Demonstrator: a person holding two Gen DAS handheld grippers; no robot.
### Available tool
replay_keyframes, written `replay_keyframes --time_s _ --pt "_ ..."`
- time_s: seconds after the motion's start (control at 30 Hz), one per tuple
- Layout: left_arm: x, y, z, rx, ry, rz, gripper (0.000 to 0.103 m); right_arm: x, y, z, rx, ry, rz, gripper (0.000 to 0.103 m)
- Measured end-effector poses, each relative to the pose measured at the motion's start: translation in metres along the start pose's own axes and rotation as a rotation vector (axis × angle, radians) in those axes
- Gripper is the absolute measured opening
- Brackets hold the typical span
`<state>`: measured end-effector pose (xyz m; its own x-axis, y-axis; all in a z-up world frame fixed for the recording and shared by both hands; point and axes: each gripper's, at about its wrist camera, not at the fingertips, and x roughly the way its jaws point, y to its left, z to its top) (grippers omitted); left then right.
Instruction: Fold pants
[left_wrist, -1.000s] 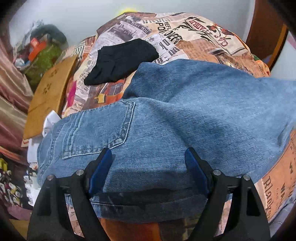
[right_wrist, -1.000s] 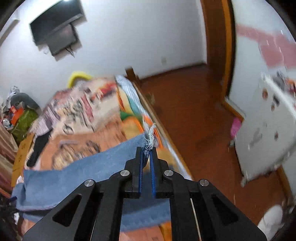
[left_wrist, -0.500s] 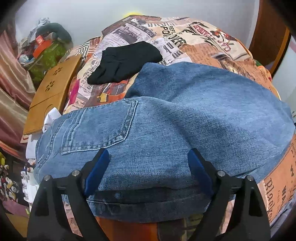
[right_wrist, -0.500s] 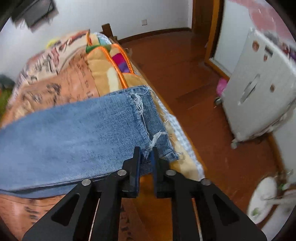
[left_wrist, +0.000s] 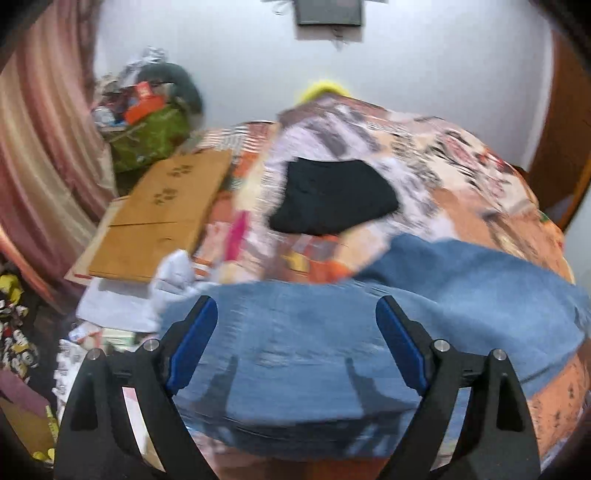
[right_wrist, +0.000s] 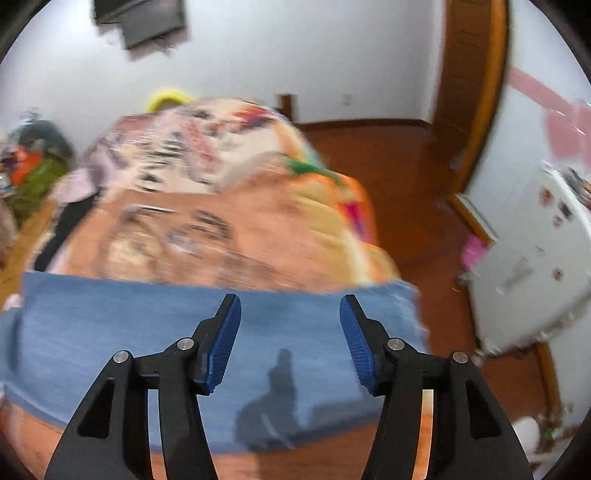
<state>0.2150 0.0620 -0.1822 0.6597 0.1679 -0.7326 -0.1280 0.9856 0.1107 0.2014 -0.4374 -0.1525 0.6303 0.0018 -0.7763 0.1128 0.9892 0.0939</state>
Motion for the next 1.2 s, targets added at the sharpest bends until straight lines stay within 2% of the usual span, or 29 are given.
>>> replay_keyframes --time_s 0.17,0.3,0.4,0.5,0.6,0.73,0.77,0.8,0.9,1.03,1.1,1.17,1.2 --pt "0.019 0.063 0.01 -0.042 0.029 0.072 0.088 0.004 0.081 0.021 -0.118 -0.018 0.146 0.052" --pt "0.05 0.11 0.009 -0.095 0.115 0.075 0.088 0.015 0.147 0.033 -0.236 -0.008 0.24 0.052" --pt "0.085 0.141 0.002 -0.158 0.211 0.068 0.088 0.025 0.192 0.038 -0.329 0.011 0.284 0.052" --pt "0.116 0.16 -0.013 -0.217 0.302 0.054 0.088 0.04 0.23 0.04 -0.406 0.043 0.316 0.052" --pt "0.14 0.168 -0.029 -0.263 0.368 0.008 0.088 0.054 0.268 0.038 -0.477 0.085 0.367 0.052" --pt "0.151 0.168 -0.039 -0.28 0.36 -0.045 0.086 0.072 0.314 0.029 -0.561 0.132 0.429 0.052" --pt "0.152 0.167 -0.038 -0.285 0.359 -0.079 0.083 0.078 0.323 0.026 -0.578 0.145 0.44 0.052" --pt "0.153 0.166 -0.038 -0.293 0.358 -0.116 0.075 0.084 0.334 0.022 -0.597 0.158 0.448 0.052" --pt "0.157 0.161 -0.038 -0.311 0.368 -0.213 0.044 0.106 0.358 0.014 -0.644 0.209 0.452 0.052" --pt "0.157 0.156 -0.037 -0.329 0.366 -0.251 0.025 0.135 0.373 0.007 -0.633 0.321 0.473 0.052" --pt "0.153 0.151 -0.037 -0.301 0.343 -0.211 0.021 0.146 0.373 0.003 -0.592 0.381 0.485 0.05" --pt "0.148 0.139 -0.038 -0.219 0.311 -0.118 0.01 0.15 0.37 -0.001 -0.578 0.406 0.484 0.03" --pt "0.146 0.133 -0.04 -0.17 0.303 -0.052 0.003 0.15 0.368 -0.002 -0.573 0.407 0.491 0.029"
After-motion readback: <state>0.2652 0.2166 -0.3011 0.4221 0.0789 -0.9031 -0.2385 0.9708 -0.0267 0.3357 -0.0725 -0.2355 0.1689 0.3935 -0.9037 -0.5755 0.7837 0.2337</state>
